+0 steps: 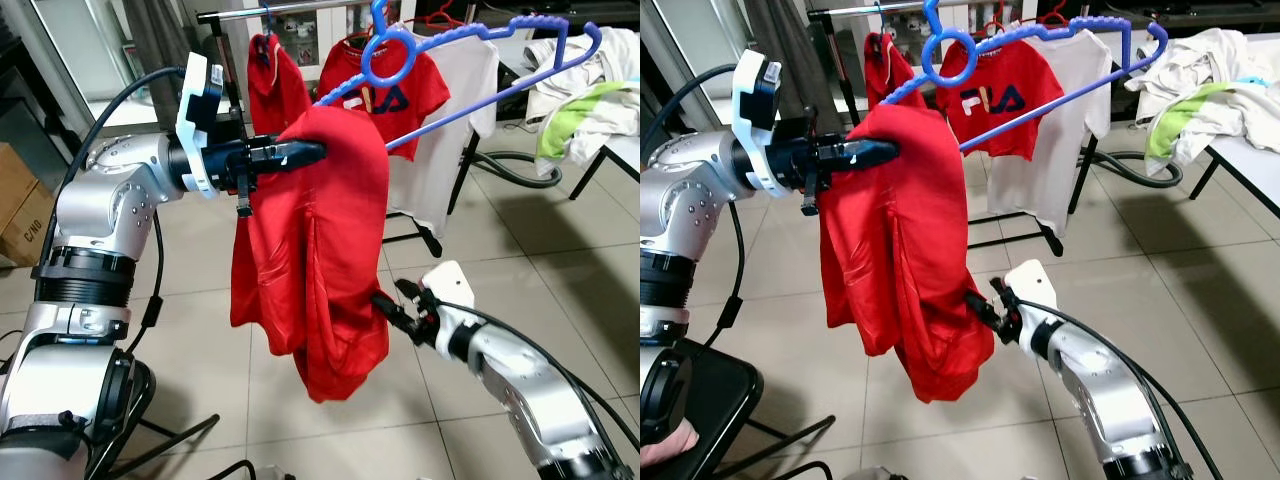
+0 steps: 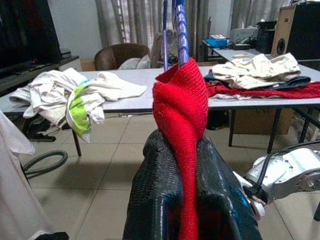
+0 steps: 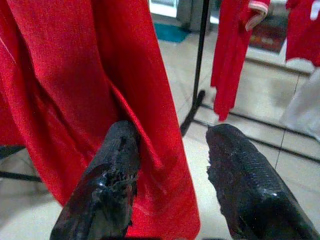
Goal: Hang hanger
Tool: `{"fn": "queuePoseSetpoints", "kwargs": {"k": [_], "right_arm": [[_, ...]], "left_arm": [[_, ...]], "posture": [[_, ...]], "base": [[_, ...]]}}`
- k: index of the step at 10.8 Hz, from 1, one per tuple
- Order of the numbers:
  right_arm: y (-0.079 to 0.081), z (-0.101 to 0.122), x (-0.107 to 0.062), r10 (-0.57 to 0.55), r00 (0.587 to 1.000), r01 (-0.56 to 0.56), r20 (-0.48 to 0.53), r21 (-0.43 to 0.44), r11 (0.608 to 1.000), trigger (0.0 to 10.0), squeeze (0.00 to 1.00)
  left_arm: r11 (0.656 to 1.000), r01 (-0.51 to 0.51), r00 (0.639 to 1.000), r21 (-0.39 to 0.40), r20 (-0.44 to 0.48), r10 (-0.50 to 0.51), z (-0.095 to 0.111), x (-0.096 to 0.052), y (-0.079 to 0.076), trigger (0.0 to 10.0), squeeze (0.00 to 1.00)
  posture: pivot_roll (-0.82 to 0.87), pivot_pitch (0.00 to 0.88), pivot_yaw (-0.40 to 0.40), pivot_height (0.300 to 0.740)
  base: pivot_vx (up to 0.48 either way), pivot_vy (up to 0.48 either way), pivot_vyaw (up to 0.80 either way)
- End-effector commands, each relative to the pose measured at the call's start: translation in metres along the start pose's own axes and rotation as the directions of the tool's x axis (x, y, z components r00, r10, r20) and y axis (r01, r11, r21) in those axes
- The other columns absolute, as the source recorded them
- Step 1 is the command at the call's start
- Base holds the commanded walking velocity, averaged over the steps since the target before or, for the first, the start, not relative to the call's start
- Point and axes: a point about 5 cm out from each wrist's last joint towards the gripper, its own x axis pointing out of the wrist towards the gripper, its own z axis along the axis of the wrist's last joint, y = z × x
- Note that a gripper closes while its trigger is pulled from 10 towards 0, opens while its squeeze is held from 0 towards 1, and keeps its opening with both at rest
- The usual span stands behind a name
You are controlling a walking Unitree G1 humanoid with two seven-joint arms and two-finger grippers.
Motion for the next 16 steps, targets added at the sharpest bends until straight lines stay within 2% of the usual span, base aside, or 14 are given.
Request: {"fn": "queuePoseSetpoints", "kwargs": {"k": [1, 2, 12, 15, 16], "right_arm": [[0.002, 0.003, 0.004, 0.018, 1.000, -0.018, 0.014, -0.007, 1.000, 7.1, 0.00], [0.003, 0.004, 0.006, 0.038, 0.999, -0.038, 0.027, 0.005, 0.999, 0.1, 0.00], [0.003, 0.005, 0.007, 0.074, 0.995, -0.076, 0.061, 0.041, 0.996, 0.0, 0.00], [-0.004, 0.002, -0.003, 0.055, 0.996, -0.061, 0.074, 0.091, 0.994, 0.0, 0.00], [-0.012, -0.001, -0.012, 0.026, 0.997, -0.035, 0.070, 0.123, 0.992, 0.0, 0.00]], "left_arm": [[0.998, 0.019, 1.000, 0.055, 0.016, -0.019, 0.016, 0.003, 0.001, 0.0, 0.00], [0.998, 0.020, 1.000, 0.056, 0.015, -0.021, 0.017, 0.003, 0.001, 0.0, 0.00], [0.998, 0.018, 1.000, 0.059, 0.013, -0.019, 0.018, 0.005, 0.002, 0.0, 0.00], [0.998, 0.004, 1.000, 0.062, 0.017, -0.005, 0.018, 0.001, 0.002, 0.0, 0.00], [0.998, -0.005, 1.000, 0.064, 0.014, 0.004, 0.018, -0.002, 0.002, 0.0, 0.00]], "posture": [[-0.04, 0.000, 0.126, 0.740], [-0.04, 0.000, 0.127, 0.740], [-0.04, 0.000, 0.130, 0.740], [-0.04, 0.000, 0.119, 0.740], [-0.04, 0.000, 0.113, 0.740]], "base": [[0.000, 0.000, 0.00], [0.000, 0.000, 0.00], [0.000, 0.000, 0.00], [0.000, 0.000, 0.00], [0.000, 0.000, 0.00]]}}
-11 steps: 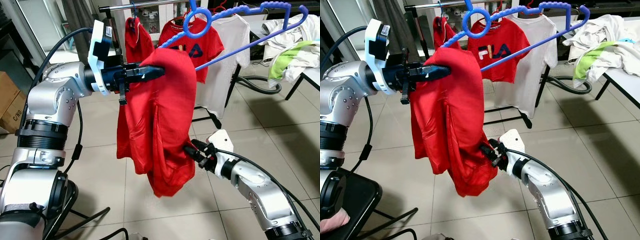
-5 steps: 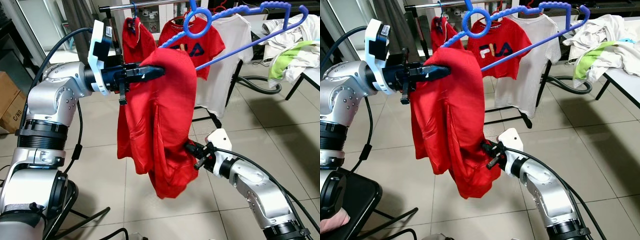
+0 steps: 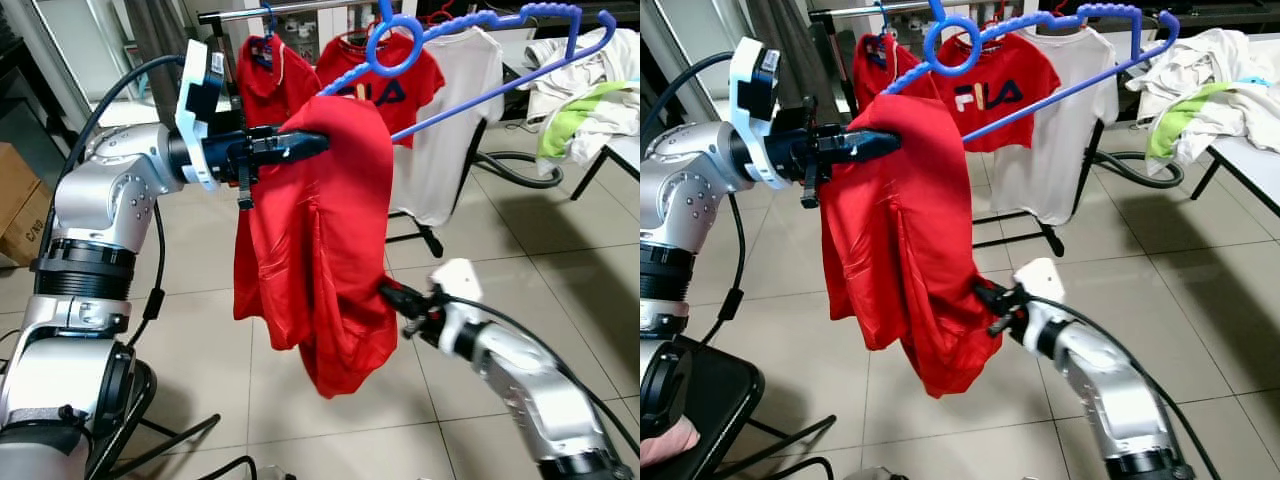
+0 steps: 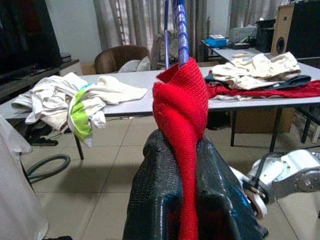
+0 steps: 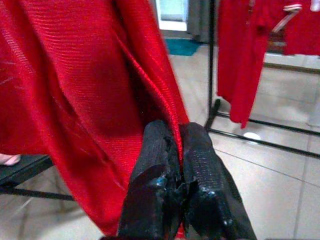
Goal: Hang hanger
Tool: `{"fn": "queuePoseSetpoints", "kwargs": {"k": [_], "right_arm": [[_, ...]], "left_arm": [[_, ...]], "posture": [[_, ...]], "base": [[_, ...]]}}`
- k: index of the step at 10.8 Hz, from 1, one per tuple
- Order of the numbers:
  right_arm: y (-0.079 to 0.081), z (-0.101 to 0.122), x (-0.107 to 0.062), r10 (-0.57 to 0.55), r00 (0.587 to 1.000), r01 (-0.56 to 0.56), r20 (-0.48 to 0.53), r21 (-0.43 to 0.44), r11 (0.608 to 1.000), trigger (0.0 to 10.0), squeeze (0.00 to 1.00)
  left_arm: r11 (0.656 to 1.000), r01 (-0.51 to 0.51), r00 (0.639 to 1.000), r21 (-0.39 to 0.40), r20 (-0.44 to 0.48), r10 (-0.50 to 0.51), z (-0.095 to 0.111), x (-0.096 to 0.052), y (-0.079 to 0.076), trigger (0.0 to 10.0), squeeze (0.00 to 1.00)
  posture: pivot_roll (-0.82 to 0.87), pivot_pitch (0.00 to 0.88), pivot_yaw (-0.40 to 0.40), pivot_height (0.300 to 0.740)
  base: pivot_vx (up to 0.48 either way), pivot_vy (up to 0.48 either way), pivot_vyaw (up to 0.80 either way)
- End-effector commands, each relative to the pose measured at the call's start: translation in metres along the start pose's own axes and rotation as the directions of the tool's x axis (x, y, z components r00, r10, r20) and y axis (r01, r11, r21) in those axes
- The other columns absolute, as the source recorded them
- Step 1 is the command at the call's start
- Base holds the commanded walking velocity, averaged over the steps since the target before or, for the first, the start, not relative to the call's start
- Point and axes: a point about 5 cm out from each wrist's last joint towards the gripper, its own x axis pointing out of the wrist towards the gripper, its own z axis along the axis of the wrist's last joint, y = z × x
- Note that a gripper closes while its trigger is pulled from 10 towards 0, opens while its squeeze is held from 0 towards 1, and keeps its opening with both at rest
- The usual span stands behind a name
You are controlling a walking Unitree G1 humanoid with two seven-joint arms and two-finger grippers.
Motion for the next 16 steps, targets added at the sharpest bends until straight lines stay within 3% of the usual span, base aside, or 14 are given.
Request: {"fn": "queuePoseSetpoints", "kwargs": {"k": [1, 3, 5, 7, 8, 9, 10, 11, 12, 14, 15, 16], "right_arm": [[-0.018, 0.001, -0.016, -0.067, 0.998, 0.066, 0.014, 0.067, 0.996, 0.0, 0.00], [-0.062, 0.002, -0.050, -0.274, 0.961, 0.260, 0.038, 0.210, 0.942, 0.0, 0.00], [-0.086, 0.021, -0.065, -0.411, 0.902, 0.349, 0.129, 0.340, 0.873, 0.0, 0.00], [-0.104, 0.037, -0.070, -0.533, 0.836, 0.432, 0.135, 0.437, 0.789, 0.0, 0.00], [-0.104, 0.041, -0.067, -0.517, 0.847, 0.435, 0.125, 0.398, 0.808, 0.0, 0.00], [-0.088, 0.046, -0.055, -0.396, 0.909, 0.350, 0.132, 0.273, 0.896, 0.0, 0.00], [-0.062, 0.041, -0.040, -0.259, 0.961, 0.246, 0.096, 0.130, 0.961, 10.0, 0.00], [-0.052, 0.033, -0.031, -0.230, 0.967, 0.215, 0.106, 0.139, 0.967, 10.0, 0.02], [-0.048, 0.029, -0.028, -0.228, 0.968, 0.209, 0.109, 0.162, 0.965, 10.0, 1.00], [-0.027, 0.029, -0.022, -0.148, 0.974, 0.124, 0.169, 0.142, 0.982, 10.0, 1.00], [-0.024, 0.030, -0.022, -0.130, 0.974, 0.106, 0.185, 0.137, 0.985, 10.0, 1.00], [-0.013, 0.039, -0.019, -0.028, 0.966, -0.002, 0.257, 0.115, 0.993, 10.0, 1.00]], "left_arm": [[0.999, -0.015, 1.000, 0.040, 0.008, 0.014, 0.009, -0.008, 0.000, 0.0, 0.00], [1.000, -0.013, 1.000, 0.027, -0.010, 0.013, 0.006, -0.015, -0.004, 0.0, 0.00], [1.000, 0.009, 1.000, 0.009, -0.029, -0.009, -0.003, -0.014, -0.012, 0.0, 0.00], [0.998, 0.057, 0.995, -0.017, -0.077, -0.058, -0.020, -0.010, -0.030, 0.0, 0.00], [0.998, 0.051, 0.996, -0.029, -0.066, -0.053, -0.023, -0.008, -0.033, 0.0, 0.00], [0.999, 0.024, 0.998, -0.027, -0.052, -0.026, -0.022, -0.007, -0.032, 0.0, 0.00], [1.000, 0.005, 0.998, -0.022, -0.056, -0.006, -0.021, -0.009, -0.032, 0.0, 0.00], [1.000, 0.002, 0.998, -0.020, -0.061, -0.003, -0.019, -0.009, -0.033, 0.0, 0.00], [1.000, -0.002, 0.998, -0.018, -0.065, 0.001, -0.020, -0.008, -0.033, 0.0, 0.00], [1.000, -0.025, 0.996, -0.019, -0.091, 0.023, -0.033, -0.003, -0.036, 0.0, 0.00], [0.999, -0.023, 0.996, -0.023, -0.083, 0.021, -0.033, -0.002, -0.037, 0.0, 0.00], [0.999, 0.005, 0.998, -0.032, -0.059, -0.007, -0.033, 0.004, -0.038, 0.0, 0.00]], "posture": [[-0.04, 0.000, 0.110, 0.740], [-0.05, 0.000, 0.109, 0.740], [-0.05, 0.000, 0.106, 0.740], [-0.05, 0.000, 0.105, 0.740], [-0.05, 0.000, 0.099, 0.740], [-0.05, 0.000, 0.089, 0.740], [-0.04, 0.000, 0.087, 0.740], [-0.04, 0.000, 0.086, 0.740], [-0.04, 0.000, 0.086, 0.740], [-0.07, 0.000, 0.101, 0.740], [-0.07, 0.000, 0.102, 0.740], [-0.09, 0.000, 0.117, 0.740]], "base": [[0.000, 0.000, 0.00], [0.000, 0.000, 0.00], [0.000, 0.000, 0.00], [0.000, 0.000, 0.00], [0.000, 0.000, 0.00], [0.000, 0.000, 0.00], [0.000, 0.000, 0.00], [0.000, 0.000, 0.00], [0.000, 0.000, 0.00], [0.000, 0.000, 0.00], [0.000, 0.000, 0.00], [0.000, 0.000, 0.00]]}}
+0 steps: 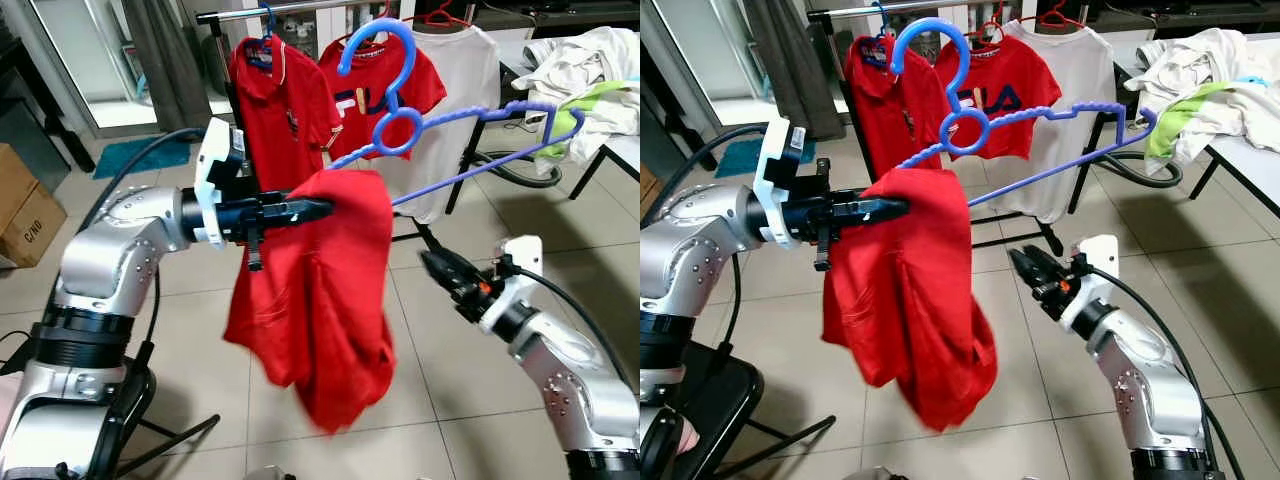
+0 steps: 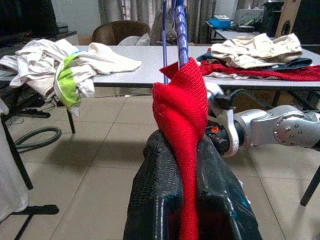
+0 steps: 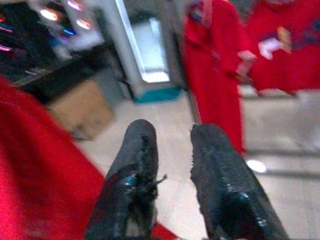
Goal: Hang hanger
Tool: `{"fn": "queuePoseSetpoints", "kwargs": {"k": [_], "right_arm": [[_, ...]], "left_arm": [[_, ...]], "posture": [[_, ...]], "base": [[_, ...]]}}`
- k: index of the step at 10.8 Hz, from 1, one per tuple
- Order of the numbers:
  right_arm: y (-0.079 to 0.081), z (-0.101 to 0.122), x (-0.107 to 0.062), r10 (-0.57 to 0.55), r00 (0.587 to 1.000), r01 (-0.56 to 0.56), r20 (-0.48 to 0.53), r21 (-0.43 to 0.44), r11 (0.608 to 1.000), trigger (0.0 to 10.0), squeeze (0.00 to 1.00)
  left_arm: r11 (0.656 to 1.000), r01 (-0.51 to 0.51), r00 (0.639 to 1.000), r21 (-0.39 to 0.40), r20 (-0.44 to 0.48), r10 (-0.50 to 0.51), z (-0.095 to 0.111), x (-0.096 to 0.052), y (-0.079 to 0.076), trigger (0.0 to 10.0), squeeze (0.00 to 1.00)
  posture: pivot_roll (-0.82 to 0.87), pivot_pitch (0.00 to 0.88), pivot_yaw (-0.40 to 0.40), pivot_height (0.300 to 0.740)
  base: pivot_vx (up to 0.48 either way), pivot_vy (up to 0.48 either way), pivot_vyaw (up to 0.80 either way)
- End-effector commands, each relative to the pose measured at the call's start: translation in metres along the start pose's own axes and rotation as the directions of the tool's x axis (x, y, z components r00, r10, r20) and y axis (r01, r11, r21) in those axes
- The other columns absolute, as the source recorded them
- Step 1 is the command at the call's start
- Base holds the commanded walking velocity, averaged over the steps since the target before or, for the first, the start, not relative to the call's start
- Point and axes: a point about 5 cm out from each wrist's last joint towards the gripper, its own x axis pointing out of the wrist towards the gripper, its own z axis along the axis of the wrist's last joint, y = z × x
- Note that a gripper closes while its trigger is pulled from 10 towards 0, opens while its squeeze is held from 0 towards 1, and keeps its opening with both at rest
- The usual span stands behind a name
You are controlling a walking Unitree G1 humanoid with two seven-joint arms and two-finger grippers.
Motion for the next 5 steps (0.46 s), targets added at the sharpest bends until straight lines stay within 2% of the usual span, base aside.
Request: {"fn": "queuePoseSetpoints", "kwargs": {"k": [1, 2, 3, 4, 5], "right_arm": [[0.014, 0.010, 0.005, 0.116, 0.992, -0.116, 0.049, -0.021, 0.993, 10.0, 1.00], [0.018, 0.013, 0.008, 0.171, 0.984, -0.169, 0.040, -0.039, 0.985, 10.0, 1.00], [0.028, 0.013, 0.010, 0.287, 0.958, -0.288, -0.022, -0.092, 0.953, 10.0, 1.00], [0.032, 0.014, 0.010, 0.339, 0.939, -0.344, -0.064, -0.130, 0.930, 10.0, 1.00], [0.034, 0.017, 0.014, 0.356, 0.930, -0.366, -0.090, -0.168, 0.915, 10.0, 1.00]], "left_arm": [[0.998, 0.033, 0.999, 0.051, 0.024, -0.034, 0.014, 0.005, 0.003, 0.0, 0.00], [0.998, 0.036, 0.999, 0.052, 0.034, -0.037, 0.017, 0.008, 0.007, 0.0, 0.00], [0.996, 0.075, 0.997, 0.057, 0.018, -0.076, 0.021, 0.011, 0.015, 0.0, 0.00], [0.994, 0.096, 0.995, 0.060, 0.013, -0.097, 0.027, 0.011, 0.018, 0.0, 0.00], [0.993, 0.096, 0.994, 0.063, 0.051, -0.100, 0.040, 0.011, 0.027, 0.0, 0.00]], "posture": [[-0.09, 0.000, 0.129, 0.740], [-0.10, 0.000, 0.135, 0.740], [-0.11, 0.000, 0.161, 0.740], [-0.11, 0.000, 0.176, 0.740], [-0.12, 0.000, 0.188, 0.740]], "base": [[0.000, 0.000, 0.00], [0.000, 0.000, 0.00], [0.000, 0.000, 0.00], [0.000, 0.000, 0.00], [0.000, 0.000, 0.00]]}}
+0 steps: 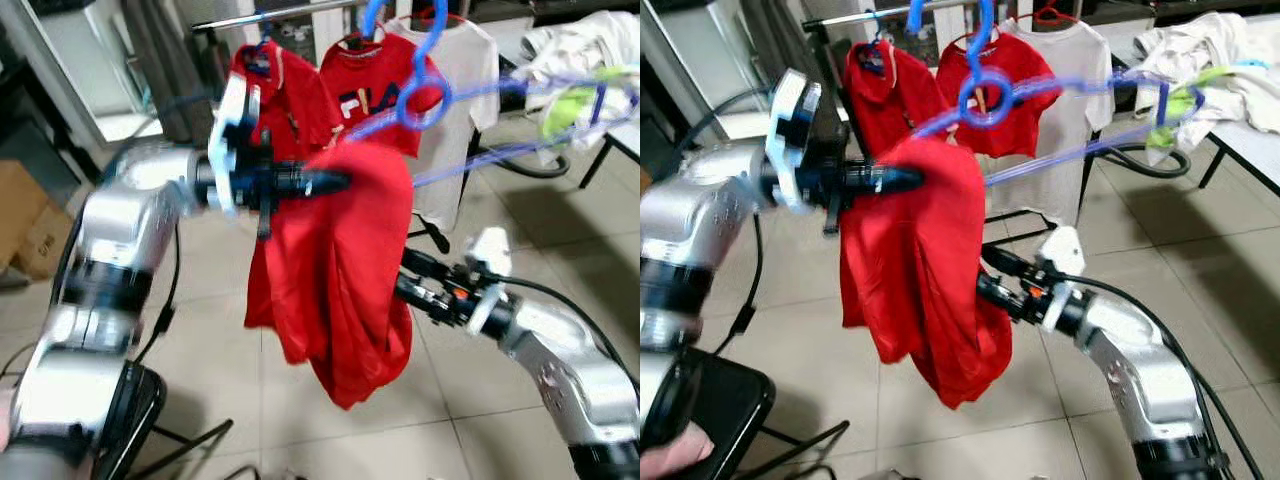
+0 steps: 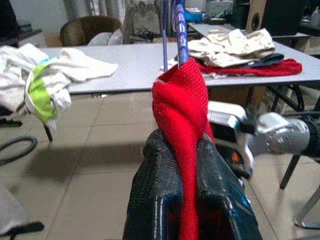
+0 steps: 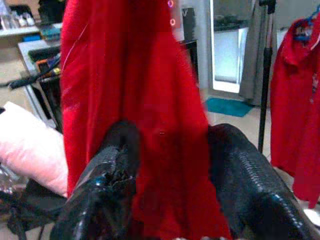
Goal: Hang hanger
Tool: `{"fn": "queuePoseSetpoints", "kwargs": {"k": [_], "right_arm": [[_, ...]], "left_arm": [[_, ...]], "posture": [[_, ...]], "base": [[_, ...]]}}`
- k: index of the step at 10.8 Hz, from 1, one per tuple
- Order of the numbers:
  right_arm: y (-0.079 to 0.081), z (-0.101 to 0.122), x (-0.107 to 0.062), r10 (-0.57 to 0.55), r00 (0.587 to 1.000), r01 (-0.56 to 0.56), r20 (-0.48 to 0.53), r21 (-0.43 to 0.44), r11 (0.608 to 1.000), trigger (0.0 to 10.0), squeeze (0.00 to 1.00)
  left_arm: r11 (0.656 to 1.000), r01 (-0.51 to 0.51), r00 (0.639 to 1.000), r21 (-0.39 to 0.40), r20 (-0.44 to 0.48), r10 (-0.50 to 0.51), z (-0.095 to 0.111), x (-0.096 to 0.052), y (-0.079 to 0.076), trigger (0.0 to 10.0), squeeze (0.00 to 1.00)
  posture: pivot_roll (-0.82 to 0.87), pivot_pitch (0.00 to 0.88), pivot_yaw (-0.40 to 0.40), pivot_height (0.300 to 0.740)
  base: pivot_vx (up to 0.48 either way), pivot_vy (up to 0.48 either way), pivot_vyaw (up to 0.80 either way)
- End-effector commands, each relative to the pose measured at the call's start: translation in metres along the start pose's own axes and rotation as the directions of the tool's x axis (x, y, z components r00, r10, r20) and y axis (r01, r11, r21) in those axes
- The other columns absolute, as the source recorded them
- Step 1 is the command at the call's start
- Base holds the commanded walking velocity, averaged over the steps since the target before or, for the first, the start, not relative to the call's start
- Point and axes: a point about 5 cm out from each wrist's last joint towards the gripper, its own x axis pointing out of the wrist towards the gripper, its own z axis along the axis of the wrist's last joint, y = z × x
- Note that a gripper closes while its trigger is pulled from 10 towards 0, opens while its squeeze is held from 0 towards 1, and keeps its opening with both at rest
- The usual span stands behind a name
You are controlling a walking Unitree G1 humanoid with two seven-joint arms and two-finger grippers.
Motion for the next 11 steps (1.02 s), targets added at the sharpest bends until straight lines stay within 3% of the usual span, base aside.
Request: {"fn": "queuePoseSetpoints", "kwargs": {"k": [1, 3, 5, 6, 7, 9, 11], "right_arm": [[0.005, 0.007, 0.004, 0.020, 1.000, -0.020, 0.008, -0.034, 0.999, 10.0, 1.00], [0.008, 0.018, 0.005, -0.070, 0.994, 0.073, 0.083, -0.042, 0.996, 10.0, 1.00], [0.008, 0.006, -0.009, -0.135, 0.988, 0.135, 0.078, 0.003, 0.991, 10.0, 1.00], [0.012, 0.010, -0.017, -0.127, 0.980, 0.117, 0.153, 0.068, 0.991, 10.0, 1.00], [0.014, 0.016, -0.015, -0.130, 0.969, 0.105, 0.211, 0.128, 0.986, 10.0, 1.00], [0.000, 0.012, -0.003, -0.220, 0.956, 0.189, 0.195, 0.169, 0.967, 10.0, 1.00], [0.007, 0.018, -0.001, -0.169, 0.957, 0.128, 0.234, 0.181, 0.975, 10.0, 1.00]], "left_arm": [[0.998, -0.027, 1.000, 0.056, 0.017, 0.026, 0.012, -0.005, 0.005, 0.0, 0.00], [0.992, -0.103, 0.995, 0.077, 0.009, 0.102, 0.011, -0.009, 0.016, 0.0, 0.00], [0.991, -0.122, 0.993, 0.058, 0.008, 0.121, 0.005, -0.016, 0.015, 0.0, 0.00], [0.988, -0.144, 0.990, 0.060, 0.014, 0.143, 0.003, -0.018, 0.017, 0.0, 0.00], [0.989, -0.137, 0.990, 0.057, 0.026, 0.136, 0.002, -0.018, 0.017, 0.0, 0.00], [0.992, -0.113, 0.993, 0.056, 0.041, 0.111, 0.004, -0.015, 0.015, 0.0, 0.00], [0.992, -0.108, 0.993, 0.059, 0.044, 0.106, 0.004, -0.015, 0.015, 0.0, 0.00]], "posture": [[-0.11, 0.000, 0.182, 0.740], [-0.06, 0.000, 0.160, 0.740], [-0.06, 0.000, 0.149, 0.740], [-0.06, 0.000, 0.148, 0.740], [-0.05, 0.000, 0.120, 0.740], [-0.04, 0.000, 0.113, 0.740], [-0.05, 0.000, 0.117, 0.740]], "base": [[0.000, 0.000, 0.00], [0.000, 0.000, 0.00], [0.000, 0.000, 0.00], [0.000, 0.000, 0.00], [0.000, 0.000, 0.00], [0.000, 0.000, 0.00], [0.000, 0.000, 0.00]]}}
